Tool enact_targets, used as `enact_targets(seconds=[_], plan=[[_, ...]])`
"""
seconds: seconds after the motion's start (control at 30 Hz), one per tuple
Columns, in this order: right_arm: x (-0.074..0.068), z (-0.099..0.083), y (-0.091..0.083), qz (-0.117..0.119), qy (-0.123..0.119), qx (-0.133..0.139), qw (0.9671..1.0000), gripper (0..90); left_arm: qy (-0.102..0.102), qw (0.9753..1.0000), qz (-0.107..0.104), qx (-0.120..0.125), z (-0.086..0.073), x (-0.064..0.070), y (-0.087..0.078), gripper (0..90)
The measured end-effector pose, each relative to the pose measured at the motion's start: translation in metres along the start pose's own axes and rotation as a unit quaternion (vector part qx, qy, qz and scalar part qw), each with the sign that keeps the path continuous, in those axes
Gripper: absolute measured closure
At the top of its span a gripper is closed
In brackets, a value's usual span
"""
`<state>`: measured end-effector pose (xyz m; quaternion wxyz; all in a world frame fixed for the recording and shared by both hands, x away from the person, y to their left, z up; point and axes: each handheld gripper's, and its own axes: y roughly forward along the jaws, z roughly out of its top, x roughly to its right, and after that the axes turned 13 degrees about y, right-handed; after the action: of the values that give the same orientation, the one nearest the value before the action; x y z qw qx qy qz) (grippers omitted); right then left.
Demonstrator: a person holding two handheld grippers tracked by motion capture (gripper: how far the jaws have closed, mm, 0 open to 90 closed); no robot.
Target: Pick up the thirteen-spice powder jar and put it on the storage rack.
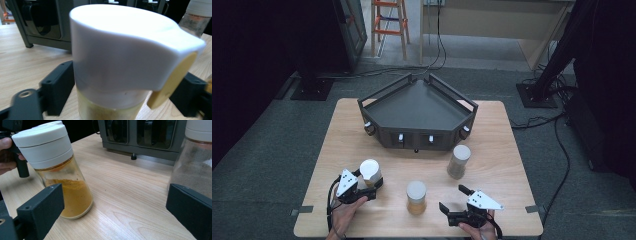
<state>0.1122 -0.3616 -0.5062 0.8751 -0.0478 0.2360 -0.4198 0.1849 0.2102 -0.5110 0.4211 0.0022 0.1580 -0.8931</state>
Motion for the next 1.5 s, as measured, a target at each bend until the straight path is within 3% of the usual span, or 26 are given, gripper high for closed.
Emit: enact_targets(seconds=[0.13, 0.3, 0.63, 1.13, 1.5], plan=[[0.0, 0.0, 0.0, 0.001, 0.001, 0.0, 1.0, 1.7, 0.006, 1.0, 0.0, -0.001, 0.001, -0.003, 0.003, 28.5], [0.001, 0.0, 0.0, 0.001, 0.002, 0.0, 1.0, 1.7, 0.017, 0.9998, 0.002, -0.004, 0.002, -0.002, 0.003, 29.7], [0.001, 0.0, 0.0, 0.002, 0.002, 0.001, 1.0, 1.7, 0.019, 0.9998, 0.0, 0.0, 0.009, -0.003, 0.001, 30.2], [0.001, 0.0, 0.0, 0.003, 0.003, 0.0, 1.0, 1.7, 0.022, 0.9996, -0.02, -0.002, 0.03, -0.009, 0.002, 30.2], [0.002, 0.0, -0.001, 0.003, 0.003, 0.001, 1.0, 1.6, 0.024, 0.9992, -0.032, 0.001, 0.058, -0.015, 0.005, 30.2]])
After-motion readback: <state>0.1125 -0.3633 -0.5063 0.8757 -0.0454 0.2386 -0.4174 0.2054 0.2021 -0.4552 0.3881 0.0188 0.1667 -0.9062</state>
